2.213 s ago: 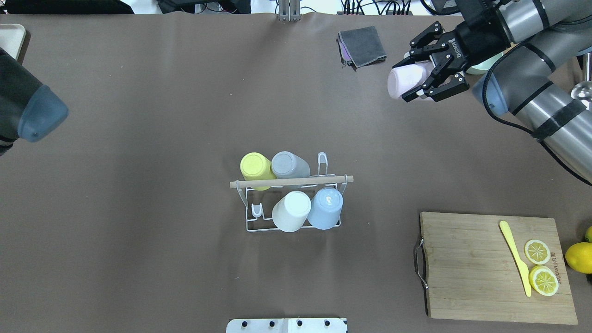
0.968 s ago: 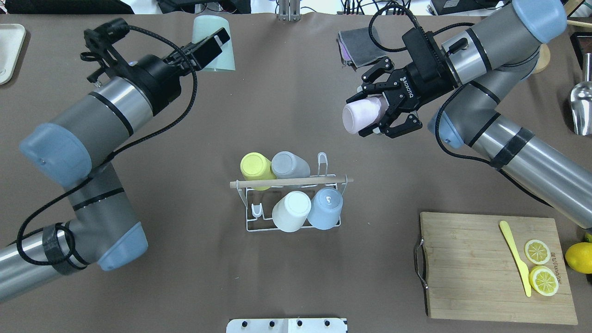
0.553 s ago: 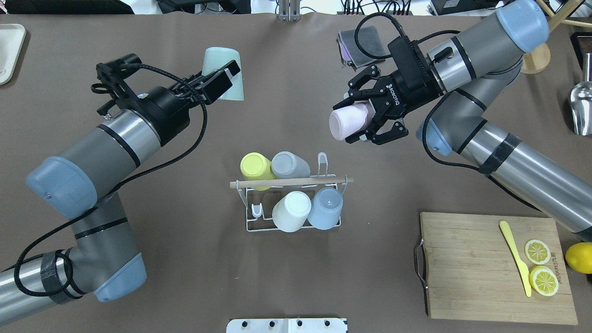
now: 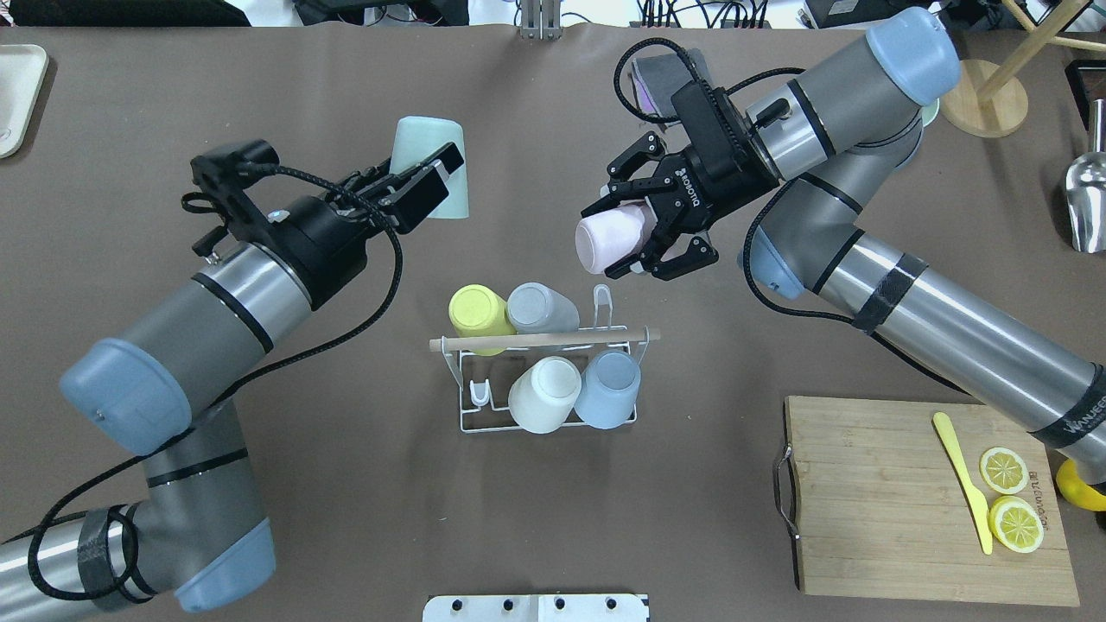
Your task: Place cup on cup holder
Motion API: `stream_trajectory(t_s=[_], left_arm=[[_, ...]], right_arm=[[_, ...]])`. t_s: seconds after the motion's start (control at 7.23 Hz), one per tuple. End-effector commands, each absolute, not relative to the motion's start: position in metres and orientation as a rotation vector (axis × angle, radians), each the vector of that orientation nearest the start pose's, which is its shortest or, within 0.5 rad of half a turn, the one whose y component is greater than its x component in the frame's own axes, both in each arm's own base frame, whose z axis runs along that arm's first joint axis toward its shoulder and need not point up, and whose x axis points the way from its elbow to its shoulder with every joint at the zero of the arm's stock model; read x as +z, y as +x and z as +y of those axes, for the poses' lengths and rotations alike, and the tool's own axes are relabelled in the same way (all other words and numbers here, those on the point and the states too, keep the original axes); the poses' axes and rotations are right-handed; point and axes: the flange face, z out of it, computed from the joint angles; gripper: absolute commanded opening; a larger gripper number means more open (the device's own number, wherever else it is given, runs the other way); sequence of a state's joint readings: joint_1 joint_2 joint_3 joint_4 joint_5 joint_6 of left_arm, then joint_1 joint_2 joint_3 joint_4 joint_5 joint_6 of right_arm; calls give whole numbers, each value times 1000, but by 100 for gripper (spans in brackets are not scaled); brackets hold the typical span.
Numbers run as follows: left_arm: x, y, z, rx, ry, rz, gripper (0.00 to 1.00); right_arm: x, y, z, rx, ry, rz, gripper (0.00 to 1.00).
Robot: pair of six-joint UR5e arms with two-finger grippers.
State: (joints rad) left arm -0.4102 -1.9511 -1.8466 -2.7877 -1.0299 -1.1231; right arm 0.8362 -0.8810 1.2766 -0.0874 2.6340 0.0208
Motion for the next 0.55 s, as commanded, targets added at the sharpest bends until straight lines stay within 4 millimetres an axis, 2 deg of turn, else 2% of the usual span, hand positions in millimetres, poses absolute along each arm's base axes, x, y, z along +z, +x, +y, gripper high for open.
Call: stream_trajectory(t_s=[0.0,0.42], left_arm=[[208,418,-338,-472,1087,1518,39],[223,442,-296,-461,1082,1479,39]], right_arm=[[230,-409,-503,-1477,1415,-1412,25],[259,-399,-493,-1482,1434,-1410,25]])
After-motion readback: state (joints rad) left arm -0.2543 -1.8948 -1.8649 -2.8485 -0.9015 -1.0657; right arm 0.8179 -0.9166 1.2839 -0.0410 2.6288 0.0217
